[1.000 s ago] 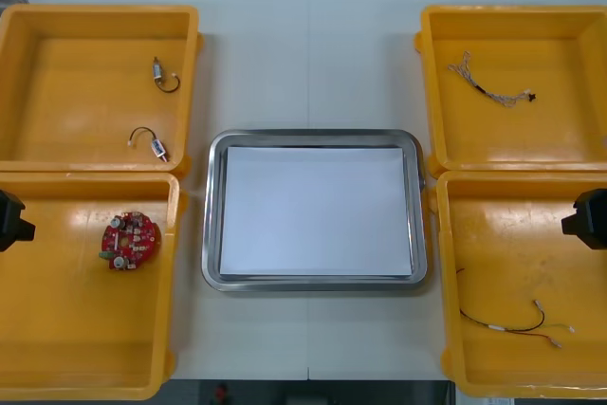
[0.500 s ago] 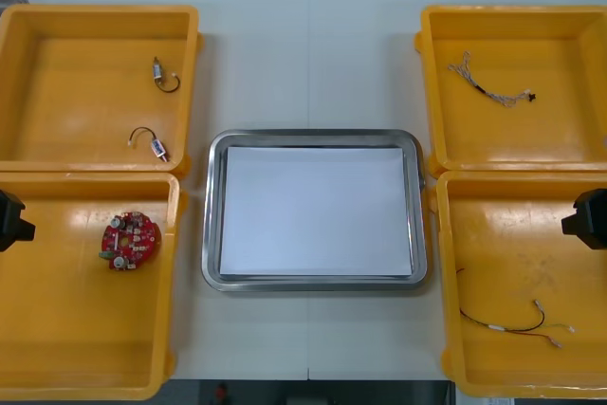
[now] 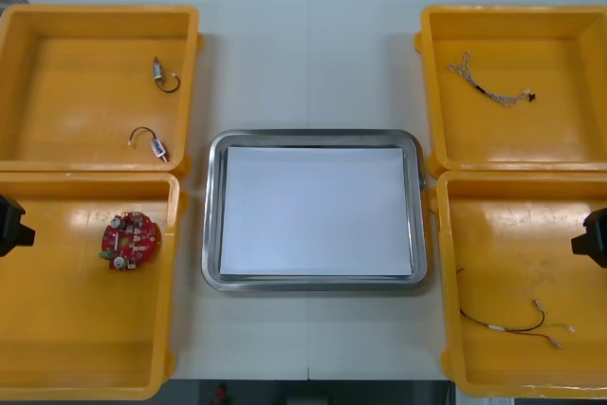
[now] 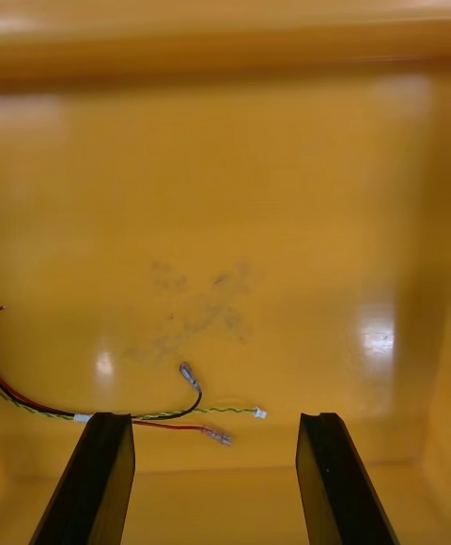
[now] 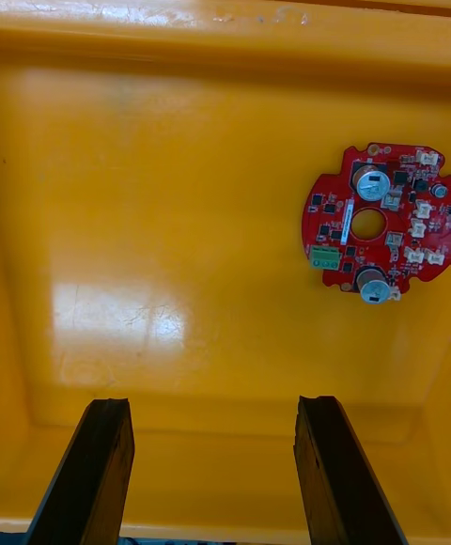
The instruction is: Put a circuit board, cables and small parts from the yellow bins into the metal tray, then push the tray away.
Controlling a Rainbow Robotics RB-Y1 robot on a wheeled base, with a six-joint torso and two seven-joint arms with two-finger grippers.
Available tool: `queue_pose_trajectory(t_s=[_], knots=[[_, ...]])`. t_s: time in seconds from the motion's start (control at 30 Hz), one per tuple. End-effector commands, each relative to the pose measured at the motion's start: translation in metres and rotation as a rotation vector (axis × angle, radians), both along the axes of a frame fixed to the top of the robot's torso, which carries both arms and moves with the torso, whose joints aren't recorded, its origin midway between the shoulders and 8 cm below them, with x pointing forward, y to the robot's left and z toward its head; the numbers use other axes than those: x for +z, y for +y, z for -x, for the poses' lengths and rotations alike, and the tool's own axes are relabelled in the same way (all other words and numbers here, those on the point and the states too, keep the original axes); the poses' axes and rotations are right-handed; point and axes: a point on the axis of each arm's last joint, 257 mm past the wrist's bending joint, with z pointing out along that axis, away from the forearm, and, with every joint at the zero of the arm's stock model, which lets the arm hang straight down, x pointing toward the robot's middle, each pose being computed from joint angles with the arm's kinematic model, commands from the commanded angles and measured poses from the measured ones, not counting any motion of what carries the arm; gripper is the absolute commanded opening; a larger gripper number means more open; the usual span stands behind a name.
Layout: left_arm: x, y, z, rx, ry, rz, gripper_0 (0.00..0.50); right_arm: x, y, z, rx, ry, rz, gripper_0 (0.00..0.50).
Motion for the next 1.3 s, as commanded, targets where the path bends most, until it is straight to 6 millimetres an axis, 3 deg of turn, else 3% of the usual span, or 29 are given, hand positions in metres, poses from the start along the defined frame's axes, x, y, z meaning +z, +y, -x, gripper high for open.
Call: queue_pose_trajectory(t_s=[0.03,0.47,0.63,0.9,1.1,1.3], knots=[[0.005,0.004,-0.002,-0.089,-0.014,-0.051,0.500,0.017,-0.021,0.003,-0.142,-0.051,-0.038,0.500],[0.009,-0.029,-0.004,-0.406,-0.036,-0.046,0.500,0.023,0.002,0.021,-0.355,-0.119,-0.150,0.500],[0.003,-0.037,-0.010,-0.559,-0.066,-0.105,0.500,0.013,0.016,0.035,-0.450,-0.103,-0.221,0.500],[-0.004,-0.051,-0.014,-0.816,-0.087,-0.194,0.500,0.000,0.049,0.039,-0.601,-0.081,-0.365,0.500],[-0.025,-0.075,-0.010,-1.014,-0.103,-0.221,0.500,-0.009,0.076,0.042,-0.722,-0.047,-0.472,0.500],[-0.036,-0.084,-0.008,-1.150,-0.117,-0.269,0.500,-0.028,0.089,0.054,-0.804,0.011,-0.489,0.500]])
